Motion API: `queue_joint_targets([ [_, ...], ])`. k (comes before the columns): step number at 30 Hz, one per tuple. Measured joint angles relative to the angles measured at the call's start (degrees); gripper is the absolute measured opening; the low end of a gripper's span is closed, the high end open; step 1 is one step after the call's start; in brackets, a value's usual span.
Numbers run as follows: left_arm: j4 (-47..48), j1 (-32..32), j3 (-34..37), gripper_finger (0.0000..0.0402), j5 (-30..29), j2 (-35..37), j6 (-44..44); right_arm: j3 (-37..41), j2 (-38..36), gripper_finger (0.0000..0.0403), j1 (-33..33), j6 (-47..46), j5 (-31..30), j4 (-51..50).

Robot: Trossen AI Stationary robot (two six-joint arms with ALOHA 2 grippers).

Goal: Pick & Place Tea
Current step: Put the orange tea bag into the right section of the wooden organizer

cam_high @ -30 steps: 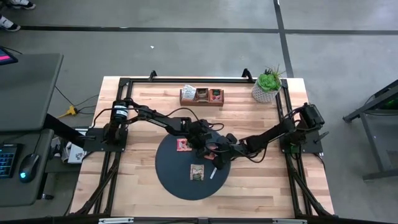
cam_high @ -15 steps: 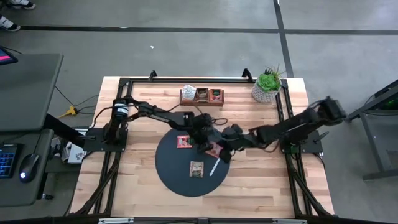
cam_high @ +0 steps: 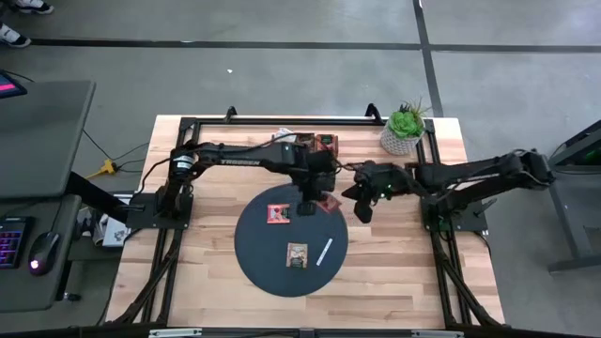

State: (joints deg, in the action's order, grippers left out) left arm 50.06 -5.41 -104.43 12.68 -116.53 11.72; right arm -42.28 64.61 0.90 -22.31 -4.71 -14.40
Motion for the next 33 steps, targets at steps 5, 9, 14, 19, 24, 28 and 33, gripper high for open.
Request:
queue_joint_targets([
  [5,2.9,-0.3,-2.8,0.0,-3.4,0.0,2.9,0.0,-0.5,0.0002,-2.4,3.8,5.5,6.1],
  [9,3.4,-0.8,-2.8,0.0,-3.9,0.0,3.1,0.0,0.9,0.0022,-3.3,8.1,6.1,8.7],
  [14,3.6,-1.1,-2.8,0.0,-4.9,0.0,3.6,0.0,4.3,0.0076,-4.9,8.3,8.5,10.1],
  [19,3.8,-1.1,-2.8,0.0,-4.9,0.0,3.7,0.0,7.5,0.0131,-5.8,8.4,11.0,15.6],
  [24,3.9,-1.2,-2.8,0.0,-5.0,0.0,3.6,0.0,11.1,0.0151,-6.9,8.5,9.0,17.7],
  [28,4.5,-1.2,-2.7,0.0,-6.0,0.0,3.6,0.0,12.6,0.015,-8.0,8.4,8.2,17.5],
  [33,5.2,-1.1,-2.7,0.0,-6.1,0.0,4.4,0.0,12.1,0.015,-8.4,8.9,8.1,19.0],
])
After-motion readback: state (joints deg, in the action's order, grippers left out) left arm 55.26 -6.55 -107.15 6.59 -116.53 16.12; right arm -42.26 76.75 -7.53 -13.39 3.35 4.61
